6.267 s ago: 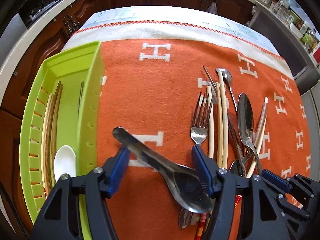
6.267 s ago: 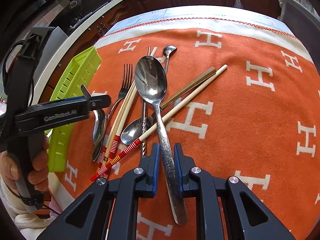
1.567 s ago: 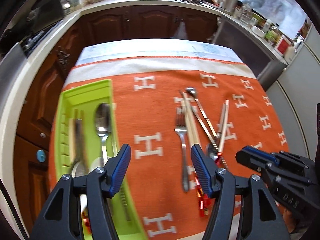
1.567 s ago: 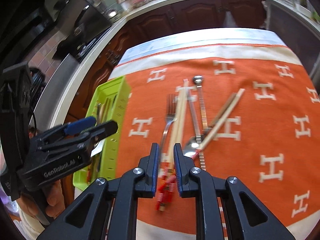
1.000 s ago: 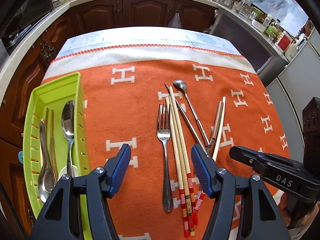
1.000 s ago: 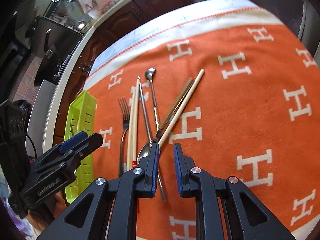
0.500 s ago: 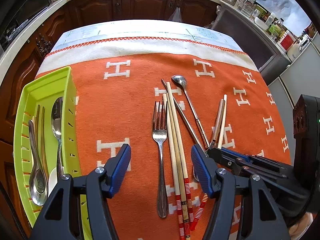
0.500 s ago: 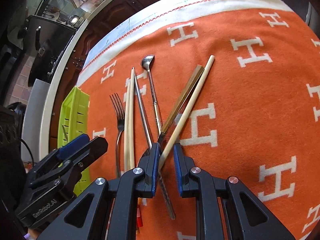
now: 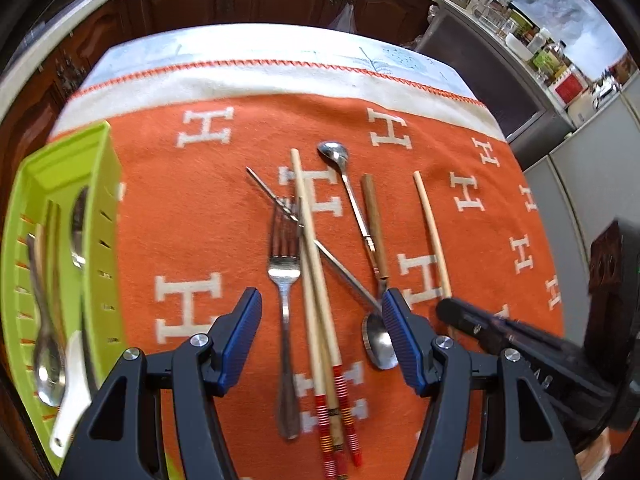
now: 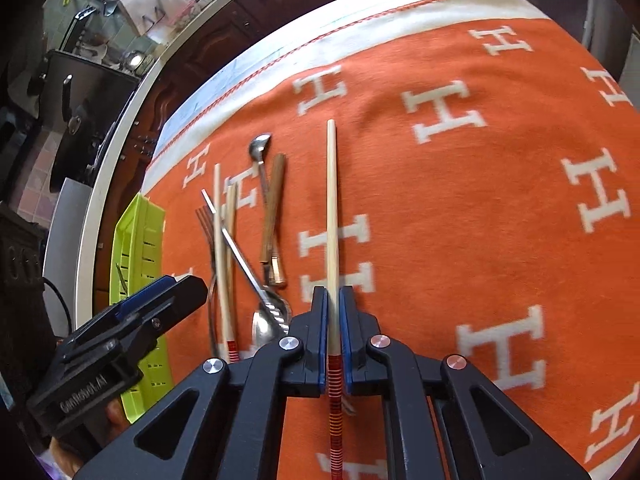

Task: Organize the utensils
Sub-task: 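Grasp a metal chopstick with the left gripper while the right lifts its chopstick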

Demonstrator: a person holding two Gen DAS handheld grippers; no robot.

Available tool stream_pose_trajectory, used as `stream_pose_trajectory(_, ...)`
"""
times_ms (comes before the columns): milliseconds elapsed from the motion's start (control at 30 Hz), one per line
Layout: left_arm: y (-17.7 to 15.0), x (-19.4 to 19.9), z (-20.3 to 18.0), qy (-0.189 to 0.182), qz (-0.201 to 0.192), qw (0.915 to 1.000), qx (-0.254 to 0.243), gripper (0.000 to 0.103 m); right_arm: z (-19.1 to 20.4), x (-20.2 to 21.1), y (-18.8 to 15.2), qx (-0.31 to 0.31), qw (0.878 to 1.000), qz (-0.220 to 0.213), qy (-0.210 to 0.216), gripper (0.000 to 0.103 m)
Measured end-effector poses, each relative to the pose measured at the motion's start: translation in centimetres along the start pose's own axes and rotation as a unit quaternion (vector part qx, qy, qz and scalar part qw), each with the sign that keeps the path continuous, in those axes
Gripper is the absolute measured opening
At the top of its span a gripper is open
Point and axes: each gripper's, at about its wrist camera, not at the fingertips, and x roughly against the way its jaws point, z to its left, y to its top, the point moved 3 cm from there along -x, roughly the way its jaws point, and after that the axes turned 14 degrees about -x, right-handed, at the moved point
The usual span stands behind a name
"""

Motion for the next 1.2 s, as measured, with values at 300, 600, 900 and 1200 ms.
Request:
stream_pose_trajectory(300,0.8,-3.2,0.7,-0.041,0.039,0.9949,0.084,0.031,-1.6,0.3,-1.1,-0.009,1.0,0.017,0.017,0.006)
stream_pose_trajectory(600,1.3,-1.8,0.1,-0.006,0.018,0.9964,0.083,0.029,-2.5,0.4,-1.3,-0.01,0.999,0.025,0.029,0.006)
stream_pose_trajectory(900,1.7,-2.6,-1.6,-0.033,0.04,0.9958,0.076,0.017,-3.1,0.5,-1.8,-0.014,0.999,0.032,0.04,0.006)
stream_pose_trajectory(1200,1.4,-4.9,-1.2,-0.012,0.06,0.9935,0.096,0.017,-3.4,0.6,-2.1,-0.014,0.998,0.034,0.042,0.006)
